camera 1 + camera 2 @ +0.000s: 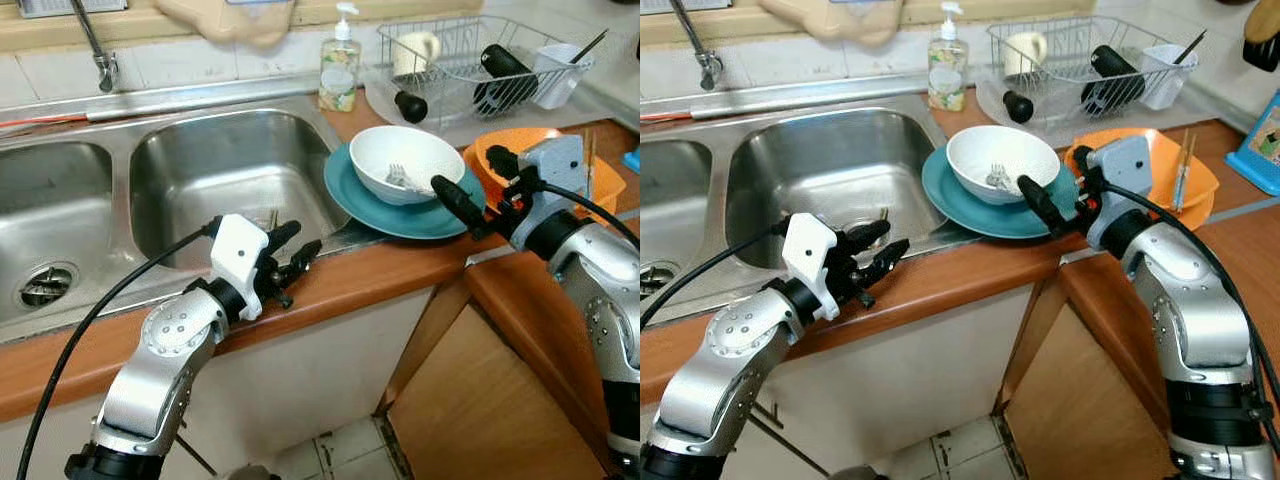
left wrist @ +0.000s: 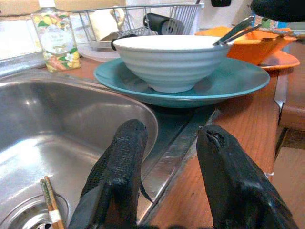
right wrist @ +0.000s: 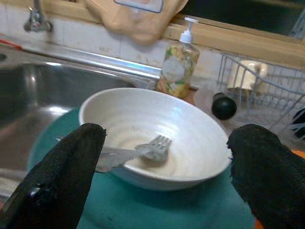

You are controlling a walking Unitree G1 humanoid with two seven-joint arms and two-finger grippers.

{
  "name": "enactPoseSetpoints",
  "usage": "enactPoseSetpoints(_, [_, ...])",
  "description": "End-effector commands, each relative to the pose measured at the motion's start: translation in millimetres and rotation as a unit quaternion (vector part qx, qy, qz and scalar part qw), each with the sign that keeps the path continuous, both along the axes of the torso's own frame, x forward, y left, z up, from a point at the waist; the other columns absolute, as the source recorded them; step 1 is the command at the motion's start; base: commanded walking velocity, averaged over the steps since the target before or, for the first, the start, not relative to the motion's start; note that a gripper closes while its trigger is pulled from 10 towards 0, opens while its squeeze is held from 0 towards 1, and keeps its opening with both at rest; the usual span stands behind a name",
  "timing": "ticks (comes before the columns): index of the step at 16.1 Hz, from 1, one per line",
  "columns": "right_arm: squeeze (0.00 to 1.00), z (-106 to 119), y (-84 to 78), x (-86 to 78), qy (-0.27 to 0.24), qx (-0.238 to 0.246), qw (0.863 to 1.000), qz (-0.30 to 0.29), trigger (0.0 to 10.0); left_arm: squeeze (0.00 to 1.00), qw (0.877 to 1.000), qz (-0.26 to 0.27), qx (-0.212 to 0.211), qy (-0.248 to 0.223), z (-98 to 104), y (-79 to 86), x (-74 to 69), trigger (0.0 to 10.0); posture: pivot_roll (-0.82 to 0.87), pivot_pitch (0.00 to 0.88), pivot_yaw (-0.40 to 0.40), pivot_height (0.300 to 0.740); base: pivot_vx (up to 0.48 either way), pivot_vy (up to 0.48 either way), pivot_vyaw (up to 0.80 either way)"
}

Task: Kitchen organization

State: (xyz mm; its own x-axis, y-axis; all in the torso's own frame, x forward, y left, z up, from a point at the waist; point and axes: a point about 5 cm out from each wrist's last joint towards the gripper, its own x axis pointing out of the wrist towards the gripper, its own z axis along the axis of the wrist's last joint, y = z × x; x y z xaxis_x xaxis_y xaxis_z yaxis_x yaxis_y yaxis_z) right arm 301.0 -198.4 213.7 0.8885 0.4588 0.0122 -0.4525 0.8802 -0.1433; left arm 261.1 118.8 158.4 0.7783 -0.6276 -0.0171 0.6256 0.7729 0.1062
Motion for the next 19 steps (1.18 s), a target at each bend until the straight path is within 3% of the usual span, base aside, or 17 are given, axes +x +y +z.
enactPoseSetpoints(1, [0.00,6.1,0.4,-2.4,-0.009,0.008,1.000,0.004,10.0,0.00,1.000,-0.007,0.004,-0.001,0.4,-2.7,0.0,10.0,-0.01,0.000,0.019,0.740,0.000,0.000,0.00])
enactPoseSetpoints(5, [0.00,2.3,8.0,-3.7,-0.004,0.004,1.000,0.016,10.0,0.00,1.000,-0.010,0.005,-0.002,0.2,-3.5,-0.3,10.0,-0.01,0.000,0.016,0.740,0.000,0.000,0.00])
enactPoseSetpoints(10, [0.00,-9.0,0.6,0.5,0.024,-0.023,0.999,-0.021,10.0,0.00,1.000,-0.010,0.007,-0.003,-0.1,-3.1,-0.8,10.0,-0.01,0.000,0.016,0.740,0.000,0.000,0.00])
enactPoseSetpoints(16, [0.00,0.9,-17.6,3.6,0.005,-0.002,0.998,-0.070,10.0,0.00,1.000,-0.005,0.006,-0.007,1.7,-2.1,0.3,10.0,-0.01,0.000,0.020,0.740,0.000,0.000,0.00])
enactPoseSetpoints(19, [0.00,6.3,-12.8,1.2,-0.006,0.035,0.998,-0.053,10.0,0.00,1.000,-0.005,0.006,-0.007,2.0,-2.3,0.0,10.0,-0.01,0.000,0.019,0.740,0.000,0.000,0.00])
